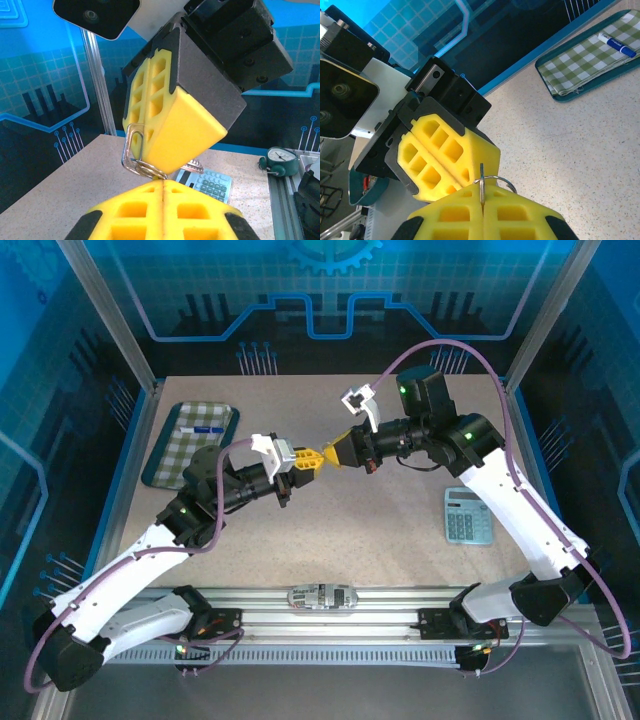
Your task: Remove the keys from the keyring
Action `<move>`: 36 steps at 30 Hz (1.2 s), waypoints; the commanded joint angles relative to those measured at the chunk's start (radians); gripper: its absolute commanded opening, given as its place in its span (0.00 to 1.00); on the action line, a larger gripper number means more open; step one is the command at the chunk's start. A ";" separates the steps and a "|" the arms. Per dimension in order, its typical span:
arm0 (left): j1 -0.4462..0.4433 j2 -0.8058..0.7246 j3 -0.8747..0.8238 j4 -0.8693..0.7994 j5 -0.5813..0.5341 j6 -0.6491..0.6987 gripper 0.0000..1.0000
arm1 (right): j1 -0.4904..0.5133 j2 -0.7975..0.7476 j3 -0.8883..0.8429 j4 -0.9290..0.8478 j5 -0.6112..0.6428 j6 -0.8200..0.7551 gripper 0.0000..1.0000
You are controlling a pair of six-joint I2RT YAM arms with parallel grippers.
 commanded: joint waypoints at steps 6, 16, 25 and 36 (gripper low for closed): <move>-0.010 -0.019 -0.003 0.011 0.002 0.016 0.00 | 0.011 -0.026 -0.001 0.012 -0.007 -0.006 0.00; -0.009 -0.063 -0.101 0.153 -0.069 -0.038 0.58 | 0.010 -0.032 -0.006 0.030 -0.021 0.008 0.00; -0.008 0.008 -0.046 0.168 -0.012 -0.012 0.62 | 0.012 -0.032 -0.021 0.053 -0.053 0.025 0.00; -0.008 0.074 0.016 0.172 0.026 -0.005 0.58 | 0.011 -0.037 -0.028 0.060 -0.079 0.025 0.00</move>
